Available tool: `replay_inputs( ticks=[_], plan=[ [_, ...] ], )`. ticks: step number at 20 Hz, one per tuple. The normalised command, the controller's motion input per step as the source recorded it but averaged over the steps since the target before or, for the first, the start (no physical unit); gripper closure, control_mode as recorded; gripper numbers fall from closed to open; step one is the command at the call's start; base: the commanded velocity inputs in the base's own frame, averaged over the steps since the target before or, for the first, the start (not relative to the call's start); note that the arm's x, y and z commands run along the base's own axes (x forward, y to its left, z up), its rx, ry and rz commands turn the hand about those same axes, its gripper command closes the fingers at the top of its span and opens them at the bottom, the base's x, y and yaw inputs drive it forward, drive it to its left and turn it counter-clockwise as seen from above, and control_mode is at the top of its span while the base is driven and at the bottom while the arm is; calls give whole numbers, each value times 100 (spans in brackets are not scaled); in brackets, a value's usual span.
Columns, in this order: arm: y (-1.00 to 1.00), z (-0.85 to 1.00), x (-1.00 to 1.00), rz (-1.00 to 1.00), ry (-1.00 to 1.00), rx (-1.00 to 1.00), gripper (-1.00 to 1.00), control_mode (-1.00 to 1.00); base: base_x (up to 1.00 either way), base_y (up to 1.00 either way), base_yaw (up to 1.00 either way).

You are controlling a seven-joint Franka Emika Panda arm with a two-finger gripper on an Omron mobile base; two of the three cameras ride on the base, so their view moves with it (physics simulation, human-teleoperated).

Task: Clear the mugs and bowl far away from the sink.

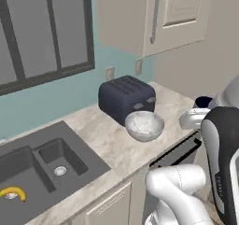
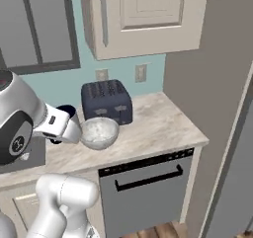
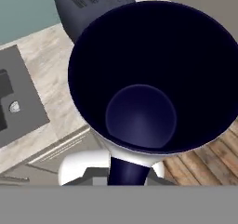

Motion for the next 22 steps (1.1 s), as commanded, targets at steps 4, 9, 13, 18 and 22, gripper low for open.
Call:
replay_inputs(
  ticks=[4,9,13,18,22],
  plan=[
    [0,0,0,0,0,0,100,100,0,-4,-94],
    [0,0,0,0,0,0,100,100,0,-8,-93],
    [0,0,0,0,0,0,100,100,0,-17,-92],
    [0,0,0,0,0,0,100,100,0,-21,-91],
    [0,0,0,0,0,0,100,100,0,-79,-76]
  ],
)
